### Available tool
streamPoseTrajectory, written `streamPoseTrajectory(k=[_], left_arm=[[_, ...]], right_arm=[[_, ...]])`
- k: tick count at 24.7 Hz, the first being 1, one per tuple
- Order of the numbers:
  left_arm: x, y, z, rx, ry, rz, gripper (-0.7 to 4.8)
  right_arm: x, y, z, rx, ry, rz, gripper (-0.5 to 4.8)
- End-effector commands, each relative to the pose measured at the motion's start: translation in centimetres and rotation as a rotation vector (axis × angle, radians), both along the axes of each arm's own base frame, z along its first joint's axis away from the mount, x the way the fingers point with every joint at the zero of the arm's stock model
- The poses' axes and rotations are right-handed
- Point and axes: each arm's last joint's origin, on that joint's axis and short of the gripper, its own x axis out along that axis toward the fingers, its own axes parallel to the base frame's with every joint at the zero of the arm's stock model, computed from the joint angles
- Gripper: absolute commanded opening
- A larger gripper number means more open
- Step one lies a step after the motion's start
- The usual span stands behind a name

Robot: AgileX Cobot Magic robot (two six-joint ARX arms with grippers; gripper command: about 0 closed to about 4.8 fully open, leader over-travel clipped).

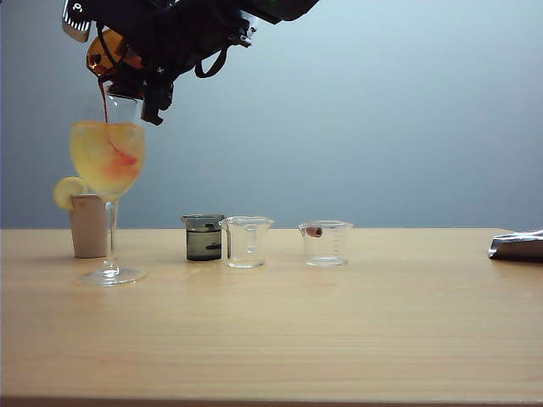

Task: Pick up the fourth measuring cup from the left, pour the grenadine inside into the goblet, and finally put the measuring cup back in its original place.

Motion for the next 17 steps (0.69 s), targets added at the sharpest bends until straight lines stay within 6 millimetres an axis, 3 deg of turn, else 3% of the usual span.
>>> streamPoseTrajectory(k=[1, 17], left_arm=[[-0.07, 0.0, 0.25, -0.009, -0.011, -0.007, -0.06], [-0.08, -0.02, 0.25, -0.01, -0.01, -0.014, -0.06]], right_arm=[[-0.11, -0.03, 0.72, 0.028, -0.028, 0.002, -0.05], [-0.09, -0.04, 0.73, 0.01, -0.055, 0.002, -0.05]])
